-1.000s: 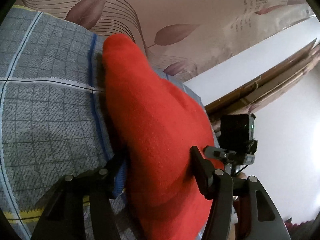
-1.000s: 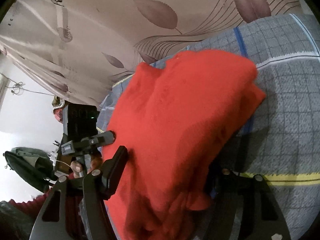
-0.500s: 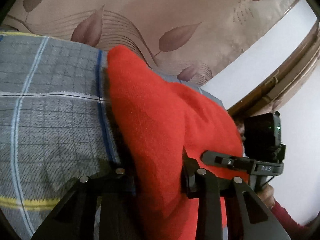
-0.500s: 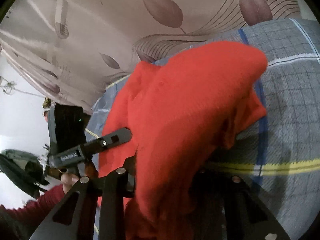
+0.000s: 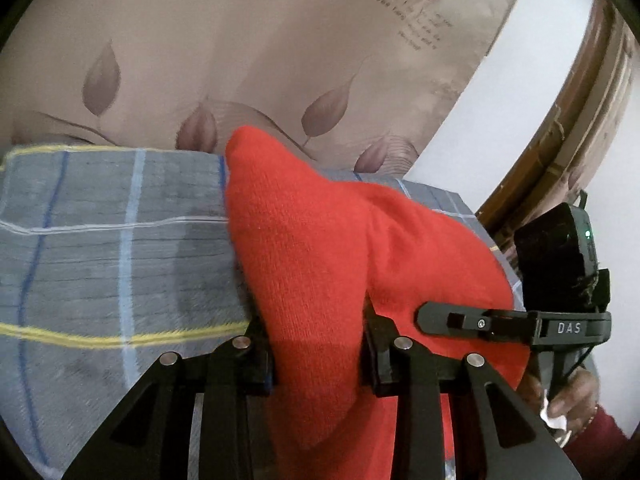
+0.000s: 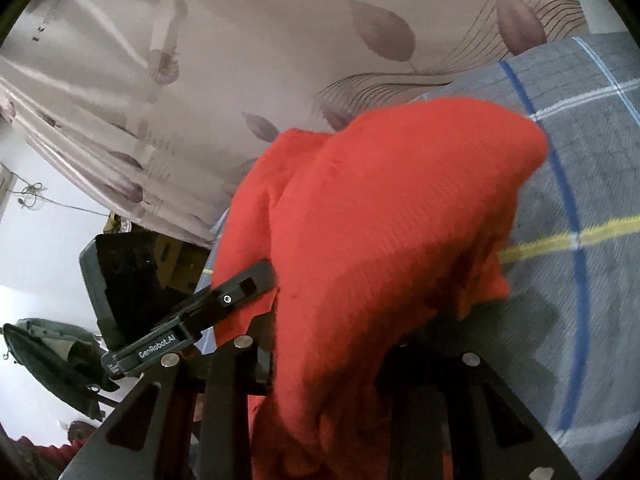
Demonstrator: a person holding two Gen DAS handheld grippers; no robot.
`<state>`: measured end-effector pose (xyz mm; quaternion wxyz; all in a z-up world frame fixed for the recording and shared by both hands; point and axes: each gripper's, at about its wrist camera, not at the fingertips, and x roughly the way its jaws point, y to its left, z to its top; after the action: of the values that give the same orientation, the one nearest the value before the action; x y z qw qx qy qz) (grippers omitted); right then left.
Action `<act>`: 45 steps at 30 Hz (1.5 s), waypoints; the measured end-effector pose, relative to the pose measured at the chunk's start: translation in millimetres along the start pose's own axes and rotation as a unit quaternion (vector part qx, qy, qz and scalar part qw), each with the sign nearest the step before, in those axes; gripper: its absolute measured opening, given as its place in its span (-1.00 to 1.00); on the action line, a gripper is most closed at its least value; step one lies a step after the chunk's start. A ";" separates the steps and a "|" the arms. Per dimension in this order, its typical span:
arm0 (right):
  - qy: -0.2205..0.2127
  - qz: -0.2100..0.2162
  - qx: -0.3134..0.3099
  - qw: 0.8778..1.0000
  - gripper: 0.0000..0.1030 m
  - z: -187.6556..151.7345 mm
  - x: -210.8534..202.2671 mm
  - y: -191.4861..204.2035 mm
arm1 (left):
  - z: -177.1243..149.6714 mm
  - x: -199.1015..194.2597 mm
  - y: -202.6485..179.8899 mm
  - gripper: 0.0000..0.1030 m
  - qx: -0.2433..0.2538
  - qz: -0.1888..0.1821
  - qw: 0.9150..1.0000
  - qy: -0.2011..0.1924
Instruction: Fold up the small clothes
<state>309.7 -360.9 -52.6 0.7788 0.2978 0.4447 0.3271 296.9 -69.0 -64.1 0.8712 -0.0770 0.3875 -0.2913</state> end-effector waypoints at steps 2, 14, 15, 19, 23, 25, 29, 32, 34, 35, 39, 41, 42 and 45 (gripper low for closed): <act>-0.001 0.007 0.001 1.000 -0.46 -10.0 0.6 10.5 | -4.7 -12.2 -2.0 -0.36 0.002 0.007 1.000 -0.002; 0.005 0.035 -0.006 0.999 -0.46 -49.7 1.2 71.7 | -42.3 -86.0 -5.4 -0.36 0.015 0.042 0.999 -0.015; 0.005 0.037 -0.005 0.999 -0.46 -52.3 0.6 74.2 | -44.2 -88.2 -5.2 -0.36 0.015 0.043 0.999 -0.015; 0.010 0.040 -0.002 0.999 -0.46 -68.0 3.0 82.2 | -54.9 -99.7 -6.0 -0.36 0.015 0.050 0.999 -0.011; 0.015 0.041 0.002 0.999 -0.46 -83.6 4.3 88.8 | -68.0 -110.7 -7.2 -0.36 0.016 0.055 0.998 -0.008; 0.018 0.040 0.002 0.999 -0.46 -90.1 5.4 90.9 | -74.4 -115.2 -7.4 -0.36 0.016 0.058 0.998 -0.006; 0.024 0.042 0.004 0.999 -0.46 -102.5 7.9 96.8 | -85.4 -123.9 -6.8 -0.36 0.013 0.059 0.998 -0.005; 0.027 0.044 0.004 0.999 -0.46 -110.5 9.6 101.2 | -92.1 -132.5 -6.0 -0.36 0.011 0.060 0.998 -0.006; 0.029 0.045 0.002 0.999 -0.46 -114.6 11.2 104.8 | -96.0 -137.0 -5.1 -0.36 0.011 0.062 0.998 -0.006; 0.030 0.046 0.002 0.998 -0.46 -116.8 12.1 106.7 | -98.4 -139.9 -4.7 -0.36 0.010 0.063 0.998 -0.006; 0.035 0.047 -0.001 0.998 -0.46 -126.5 15.4 112.2 | -108.1 -149.1 -2.6 -0.36 0.006 0.065 0.998 -0.006; 0.039 0.047 -0.001 0.998 -0.46 -131.3 17.6 113.5 | -113.2 -152.4 -1.9 -0.36 0.005 0.066 0.998 -0.005; 0.041 0.047 -0.001 0.998 -0.46 -133.3 18.4 113.6 | -115.2 -153.7 -1.3 -0.36 0.004 0.067 0.998 -0.005; 0.047 0.046 0.000 0.998 -0.46 -140.0 21.6 114.1 | -122.6 -156.9 1.5 -0.36 0.000 0.066 0.998 -0.003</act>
<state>165.9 -250.5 -37.0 0.7414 0.3023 0.4666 0.3757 126.2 32.4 -50.1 0.8898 -0.0518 0.3893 -0.2327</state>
